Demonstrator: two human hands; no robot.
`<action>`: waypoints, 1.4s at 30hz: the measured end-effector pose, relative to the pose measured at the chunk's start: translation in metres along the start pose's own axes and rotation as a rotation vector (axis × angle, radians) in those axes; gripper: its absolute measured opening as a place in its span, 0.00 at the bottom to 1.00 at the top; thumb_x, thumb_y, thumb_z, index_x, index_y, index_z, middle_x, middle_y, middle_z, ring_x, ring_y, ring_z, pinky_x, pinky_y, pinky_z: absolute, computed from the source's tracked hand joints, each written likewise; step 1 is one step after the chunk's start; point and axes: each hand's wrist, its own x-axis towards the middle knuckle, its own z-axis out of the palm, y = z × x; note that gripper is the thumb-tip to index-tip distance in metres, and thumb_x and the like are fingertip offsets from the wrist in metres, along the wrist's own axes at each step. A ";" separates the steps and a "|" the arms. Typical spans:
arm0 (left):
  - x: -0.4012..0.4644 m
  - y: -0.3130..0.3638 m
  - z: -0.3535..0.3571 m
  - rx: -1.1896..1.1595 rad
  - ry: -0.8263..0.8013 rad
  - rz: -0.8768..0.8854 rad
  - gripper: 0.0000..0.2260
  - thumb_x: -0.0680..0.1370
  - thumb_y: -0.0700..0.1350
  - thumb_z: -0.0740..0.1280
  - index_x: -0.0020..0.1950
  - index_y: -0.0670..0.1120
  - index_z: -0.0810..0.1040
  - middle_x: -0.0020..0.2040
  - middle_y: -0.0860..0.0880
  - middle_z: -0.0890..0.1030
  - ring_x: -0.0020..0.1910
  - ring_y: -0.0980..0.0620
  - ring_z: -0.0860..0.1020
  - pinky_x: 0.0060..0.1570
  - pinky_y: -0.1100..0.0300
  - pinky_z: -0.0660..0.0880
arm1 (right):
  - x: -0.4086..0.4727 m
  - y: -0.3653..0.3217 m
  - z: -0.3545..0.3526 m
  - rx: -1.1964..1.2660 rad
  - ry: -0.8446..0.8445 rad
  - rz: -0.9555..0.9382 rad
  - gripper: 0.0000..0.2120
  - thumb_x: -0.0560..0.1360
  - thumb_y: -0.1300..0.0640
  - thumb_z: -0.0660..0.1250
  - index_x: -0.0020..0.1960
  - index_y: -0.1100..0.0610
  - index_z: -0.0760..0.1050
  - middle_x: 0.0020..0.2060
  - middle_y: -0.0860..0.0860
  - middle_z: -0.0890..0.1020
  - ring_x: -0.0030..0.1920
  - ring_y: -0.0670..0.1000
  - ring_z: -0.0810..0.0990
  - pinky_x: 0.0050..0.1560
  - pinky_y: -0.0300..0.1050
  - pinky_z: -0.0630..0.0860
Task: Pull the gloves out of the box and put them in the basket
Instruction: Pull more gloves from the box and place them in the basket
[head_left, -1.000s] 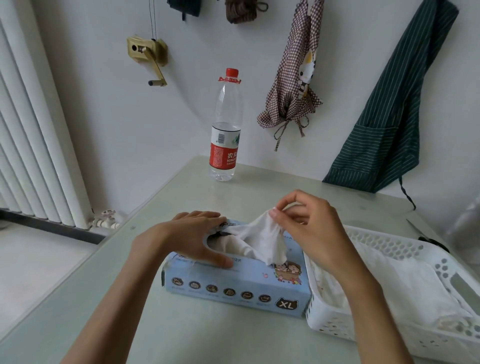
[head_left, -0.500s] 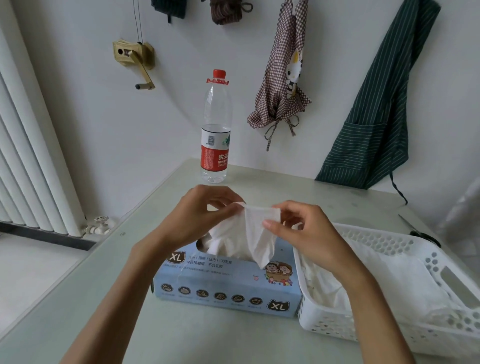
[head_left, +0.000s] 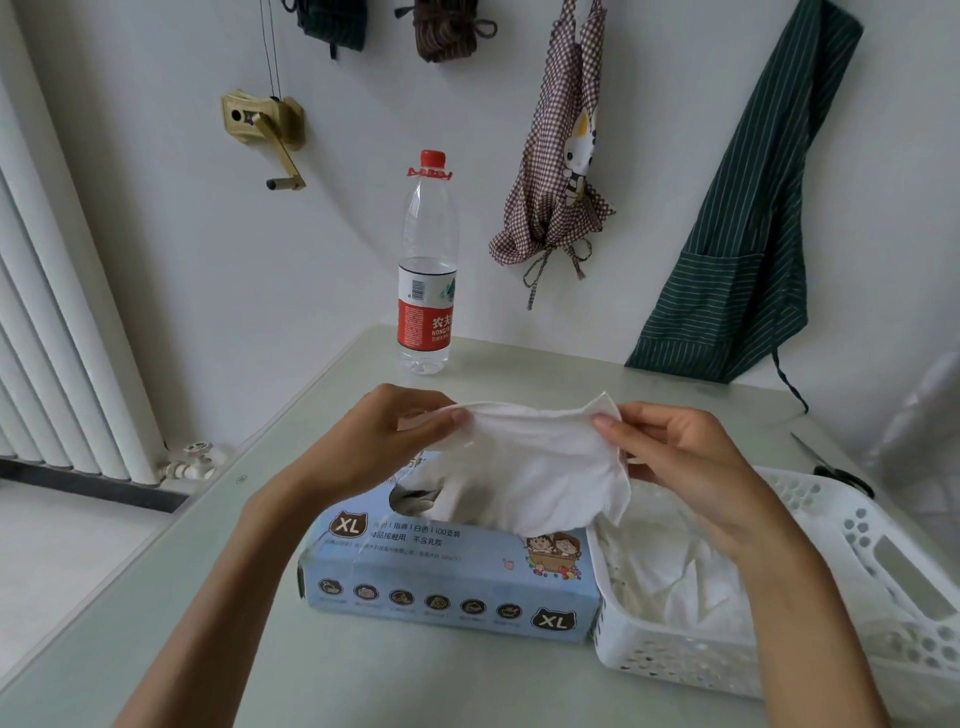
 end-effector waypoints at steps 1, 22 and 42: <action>0.000 0.001 0.001 -0.005 0.001 0.012 0.16 0.78 0.56 0.60 0.49 0.47 0.82 0.43 0.45 0.82 0.44 0.43 0.79 0.44 0.50 0.76 | -0.001 -0.002 -0.001 0.020 0.017 -0.006 0.06 0.73 0.56 0.69 0.49 0.55 0.83 0.44 0.54 0.86 0.45 0.50 0.83 0.47 0.38 0.79; 0.056 0.107 0.117 -0.499 0.337 -0.103 0.15 0.83 0.49 0.54 0.42 0.44 0.72 0.37 0.50 0.74 0.37 0.53 0.71 0.39 0.58 0.68 | -0.021 -0.091 -0.044 -0.602 0.538 -0.570 0.07 0.79 0.53 0.62 0.47 0.54 0.76 0.29 0.43 0.73 0.29 0.43 0.71 0.29 0.36 0.64; 0.022 0.112 0.097 0.085 0.760 0.189 0.06 0.81 0.51 0.59 0.48 0.53 0.75 0.29 0.53 0.75 0.28 0.55 0.74 0.30 0.57 0.69 | -0.059 -0.065 -0.075 -0.620 0.581 -0.738 0.11 0.79 0.50 0.63 0.44 0.56 0.78 0.20 0.46 0.66 0.22 0.48 0.62 0.25 0.39 0.60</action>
